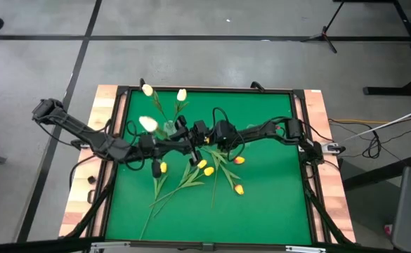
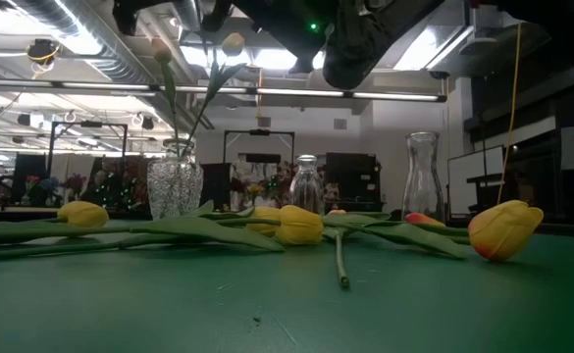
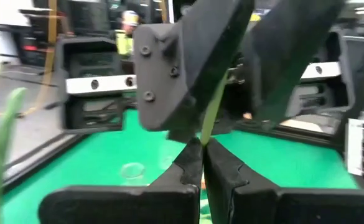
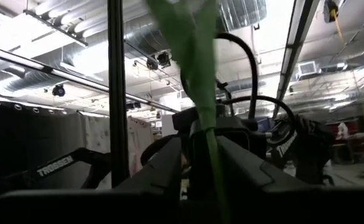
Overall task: Sort flowers into vase by color
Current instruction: Put the white flower into the left transparent vase
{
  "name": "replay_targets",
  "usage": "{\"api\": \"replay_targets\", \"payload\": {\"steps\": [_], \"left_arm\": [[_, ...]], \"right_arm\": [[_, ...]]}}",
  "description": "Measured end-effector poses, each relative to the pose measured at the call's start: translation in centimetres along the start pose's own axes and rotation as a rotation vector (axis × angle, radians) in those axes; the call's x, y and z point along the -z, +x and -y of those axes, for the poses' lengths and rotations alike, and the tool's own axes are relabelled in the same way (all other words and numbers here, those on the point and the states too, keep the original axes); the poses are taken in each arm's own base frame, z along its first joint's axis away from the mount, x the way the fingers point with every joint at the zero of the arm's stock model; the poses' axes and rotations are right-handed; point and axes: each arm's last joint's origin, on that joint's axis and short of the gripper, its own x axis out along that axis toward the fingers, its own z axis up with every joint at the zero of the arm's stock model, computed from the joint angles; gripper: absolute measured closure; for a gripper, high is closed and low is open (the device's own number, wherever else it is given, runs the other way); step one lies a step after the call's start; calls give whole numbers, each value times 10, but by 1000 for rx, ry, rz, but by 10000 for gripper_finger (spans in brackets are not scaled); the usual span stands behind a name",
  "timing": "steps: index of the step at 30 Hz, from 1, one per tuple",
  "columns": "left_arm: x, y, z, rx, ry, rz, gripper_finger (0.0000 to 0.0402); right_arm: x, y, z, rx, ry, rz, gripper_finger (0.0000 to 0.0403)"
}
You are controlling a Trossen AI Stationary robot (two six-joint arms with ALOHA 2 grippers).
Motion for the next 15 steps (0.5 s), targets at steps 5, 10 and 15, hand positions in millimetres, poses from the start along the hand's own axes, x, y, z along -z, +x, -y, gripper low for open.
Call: {"api": "replay_targets", "payload": {"steps": [5, 10, 15], "left_arm": [[-3, -7, -4, -123, 1, 22, 401], [-4, -11, -11, -234, 32, 14, 401], [-4, -13, -15, -307, 33, 21, 401]], "right_arm": [[-15, -5, 12, -91, 55, -19, 273], [-45, -1, 10, -222, 64, -31, 271], [-75, 4, 2, -326, 65, -72, 278]]}}
